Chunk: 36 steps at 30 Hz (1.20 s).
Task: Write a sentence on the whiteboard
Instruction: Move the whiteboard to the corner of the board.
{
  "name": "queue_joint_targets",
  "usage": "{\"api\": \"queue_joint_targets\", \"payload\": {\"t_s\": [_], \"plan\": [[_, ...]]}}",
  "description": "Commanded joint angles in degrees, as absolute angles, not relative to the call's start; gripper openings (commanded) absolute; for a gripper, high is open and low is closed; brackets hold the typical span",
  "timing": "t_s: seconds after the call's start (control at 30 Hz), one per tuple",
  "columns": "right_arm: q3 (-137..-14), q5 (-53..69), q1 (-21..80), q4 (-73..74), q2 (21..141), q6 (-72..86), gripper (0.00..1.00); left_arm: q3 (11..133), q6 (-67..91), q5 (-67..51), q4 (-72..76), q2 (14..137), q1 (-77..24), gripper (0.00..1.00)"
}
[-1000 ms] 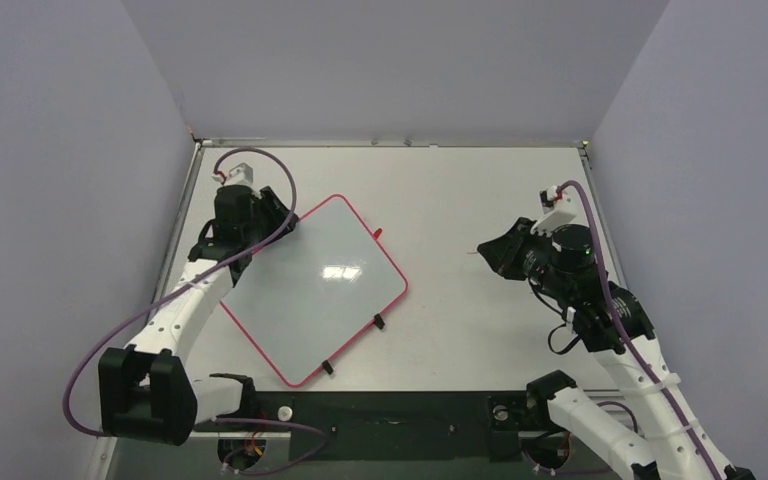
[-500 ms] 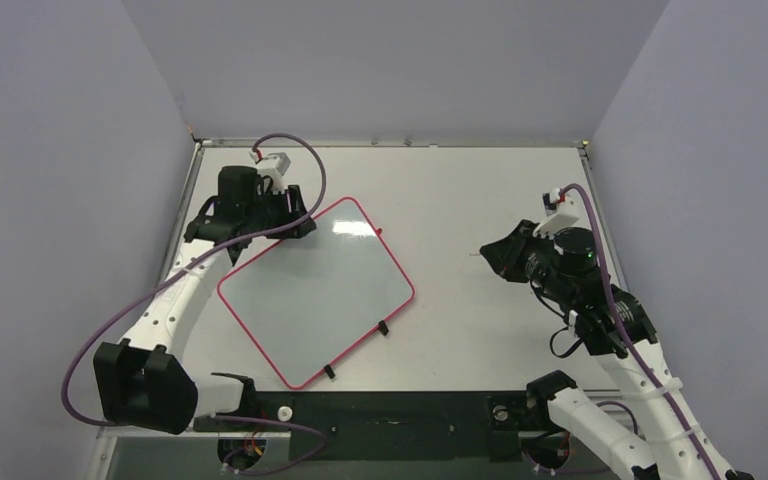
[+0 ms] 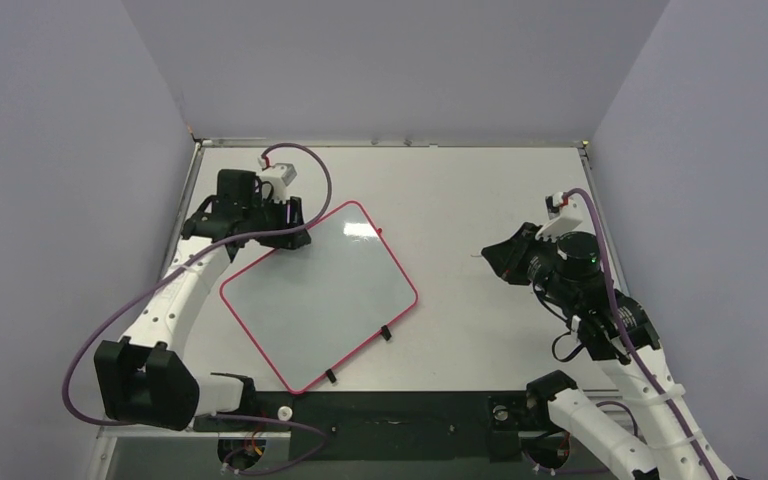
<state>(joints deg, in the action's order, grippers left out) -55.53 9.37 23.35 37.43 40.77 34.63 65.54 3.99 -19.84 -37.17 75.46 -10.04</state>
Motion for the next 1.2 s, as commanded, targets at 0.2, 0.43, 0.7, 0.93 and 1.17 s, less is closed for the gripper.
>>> {"api": "queue_joint_targets", "payload": {"t_s": [0.2,0.43,0.7,0.93,1.17], "plan": [[-55.1,11.1,23.7,35.6,41.7,33.9,0.0,70.4,1.5,-28.1,-45.0,76.6,-9.0,0.49],[-55.5,11.4,23.7,35.6,42.0,33.6,0.0,70.9,0.8,-26.5,-46.5,82.5,-9.9,0.5],[-56.1,11.2,23.7,36.1,42.3,33.1,0.0,71.9,0.3,-33.7,-47.0,84.8,-10.0,0.46],[-56.6,10.8,23.7,37.0,42.8,32.6,0.0,69.0,3.4,-43.7,-43.0,81.6,-10.5,0.07],[-55.8,10.6,23.7,36.9,43.0,33.1,0.0,64.6,6.5,-49.2,-35.7,79.2,-13.0,0.0]]}}
